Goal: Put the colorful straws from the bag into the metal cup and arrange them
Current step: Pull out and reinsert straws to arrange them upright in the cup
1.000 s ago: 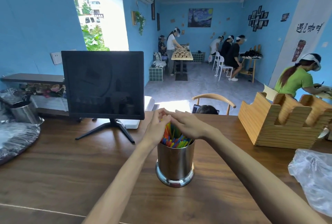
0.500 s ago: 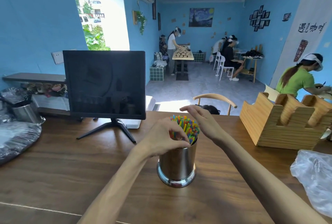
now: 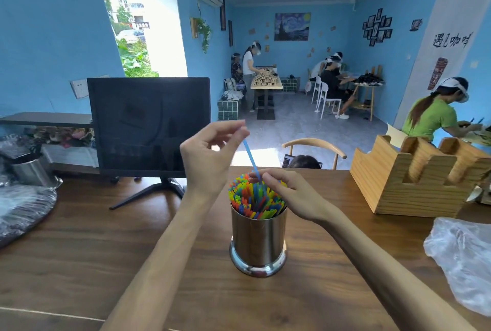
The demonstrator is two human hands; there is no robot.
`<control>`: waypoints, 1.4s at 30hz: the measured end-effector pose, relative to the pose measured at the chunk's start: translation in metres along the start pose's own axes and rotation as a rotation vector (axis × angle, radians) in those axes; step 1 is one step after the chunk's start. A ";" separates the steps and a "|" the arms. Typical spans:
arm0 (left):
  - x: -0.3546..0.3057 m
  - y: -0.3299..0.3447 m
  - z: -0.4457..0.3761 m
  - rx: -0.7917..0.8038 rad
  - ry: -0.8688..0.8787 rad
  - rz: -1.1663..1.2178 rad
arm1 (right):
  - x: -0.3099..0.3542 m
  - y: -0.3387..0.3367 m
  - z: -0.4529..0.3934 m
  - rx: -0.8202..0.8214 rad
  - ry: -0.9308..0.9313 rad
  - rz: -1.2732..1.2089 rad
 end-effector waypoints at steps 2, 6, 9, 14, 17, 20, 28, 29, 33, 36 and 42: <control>-0.003 -0.004 -0.005 -0.109 -0.029 0.083 | 0.005 0.001 -0.001 0.001 -0.033 -0.019; 0.010 -0.014 -0.005 -0.211 -0.169 0.195 | 0.007 -0.009 -0.004 -0.040 -0.041 -0.037; 0.020 -0.014 0.000 -0.216 -0.220 0.211 | -0.001 -0.011 -0.006 0.001 -0.003 0.098; 0.030 -0.014 0.004 -0.184 -0.213 0.167 | -0.014 -0.011 0.001 -0.063 0.018 0.166; 0.036 -0.016 0.005 -0.196 -0.212 0.170 | -0.015 -0.013 0.003 -0.074 0.017 0.186; 0.038 -0.014 0.004 -0.193 -0.188 0.146 | -0.014 -0.012 0.003 -0.044 0.034 0.201; 0.027 -0.019 0.000 -0.249 -0.075 0.121 | -0.012 -0.018 0.018 -0.035 0.033 0.110; 0.028 -0.017 -0.001 -0.202 -0.074 0.083 | -0.012 -0.019 0.020 0.004 0.044 0.110; 0.047 0.003 0.010 0.087 -0.136 -0.167 | -0.010 -0.019 0.022 0.161 0.040 0.124; 0.068 0.011 0.024 0.271 -0.190 -0.394 | -0.010 -0.013 0.021 0.144 0.013 0.185; 0.082 0.010 0.037 0.456 -0.236 -0.589 | -0.003 -0.002 0.019 0.056 -0.026 0.248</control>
Point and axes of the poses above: each hand's wrist, its own z-axis away from the middle knuckle, its own y-axis out of the palm, x = y × z, the point moved 3 cm from there along -z, towards the middle knuckle, and after that the axes turned 6 degrees about -y, right-handed, at the moved point
